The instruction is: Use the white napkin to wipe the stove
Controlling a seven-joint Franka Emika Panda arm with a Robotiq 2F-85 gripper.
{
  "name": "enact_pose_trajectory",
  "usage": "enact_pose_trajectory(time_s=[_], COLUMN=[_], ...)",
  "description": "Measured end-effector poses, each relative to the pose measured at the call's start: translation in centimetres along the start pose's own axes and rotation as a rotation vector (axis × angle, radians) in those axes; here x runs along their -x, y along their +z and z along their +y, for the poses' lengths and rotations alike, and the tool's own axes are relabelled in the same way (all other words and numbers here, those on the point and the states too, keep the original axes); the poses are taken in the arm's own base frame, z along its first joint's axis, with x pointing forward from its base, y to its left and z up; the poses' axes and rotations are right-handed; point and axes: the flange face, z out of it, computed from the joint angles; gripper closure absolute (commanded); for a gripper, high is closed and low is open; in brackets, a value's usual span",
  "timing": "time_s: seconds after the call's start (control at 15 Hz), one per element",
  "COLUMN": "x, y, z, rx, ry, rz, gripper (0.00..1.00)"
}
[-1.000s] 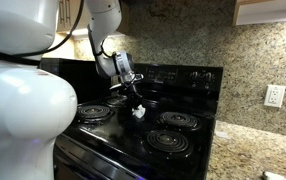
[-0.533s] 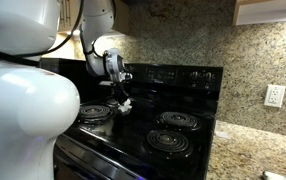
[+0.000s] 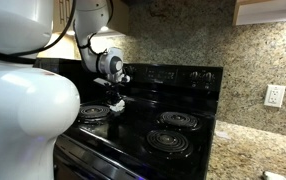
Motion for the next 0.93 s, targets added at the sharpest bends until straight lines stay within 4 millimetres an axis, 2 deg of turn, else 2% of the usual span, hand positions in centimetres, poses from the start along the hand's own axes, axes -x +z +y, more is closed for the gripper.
enact_pose_trajectory(time_s=[0.27, 0.53, 0.93], x=[0.4, 0.6, -1.4], y=[-0.2, -0.7, -1.2], z=[2.5, 6.2, 12.2], rx=[-0.007, 0.037, 0.155], ry=[0.069, 0.098, 0.133], rz=[-0.001, 0.001, 0.047], gripper=[0.92, 0.91, 0.92])
